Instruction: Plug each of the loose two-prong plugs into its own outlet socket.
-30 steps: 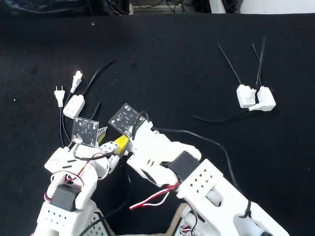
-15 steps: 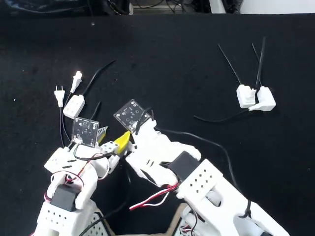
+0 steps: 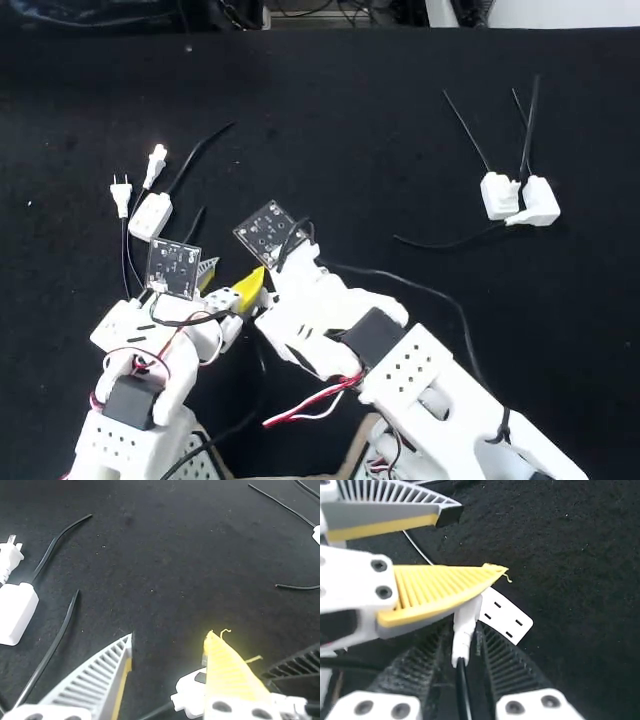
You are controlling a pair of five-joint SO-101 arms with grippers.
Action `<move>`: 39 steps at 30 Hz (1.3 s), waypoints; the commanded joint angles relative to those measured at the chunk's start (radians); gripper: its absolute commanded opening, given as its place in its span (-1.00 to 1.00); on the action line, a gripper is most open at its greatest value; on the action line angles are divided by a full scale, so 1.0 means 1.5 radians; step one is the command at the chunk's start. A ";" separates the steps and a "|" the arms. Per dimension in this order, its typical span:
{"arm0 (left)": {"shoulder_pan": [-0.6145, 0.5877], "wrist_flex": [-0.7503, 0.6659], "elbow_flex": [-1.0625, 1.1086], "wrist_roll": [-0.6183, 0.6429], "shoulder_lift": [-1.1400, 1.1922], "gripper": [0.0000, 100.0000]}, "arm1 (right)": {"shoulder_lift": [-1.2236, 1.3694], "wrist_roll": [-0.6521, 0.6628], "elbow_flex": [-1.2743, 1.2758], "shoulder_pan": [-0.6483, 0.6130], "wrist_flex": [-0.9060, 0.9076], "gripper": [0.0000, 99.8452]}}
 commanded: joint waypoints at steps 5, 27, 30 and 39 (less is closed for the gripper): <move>-0.058 0.004 -0.028 -0.004 0.002 -0.53 | -0.025 0.089 -0.008 0.120 0.082 -0.98; -0.079 -0.018 0.020 -0.003 0.002 -0.53 | 0.386 -0.099 -0.406 0.164 0.317 -0.98; -0.078 -0.018 0.020 -0.003 0.002 -0.53 | 0.425 -0.106 -0.437 0.155 0.363 -0.98; -0.077 -0.018 0.019 -0.003 0.002 -0.53 | 0.524 -0.221 -0.451 0.106 0.353 -0.98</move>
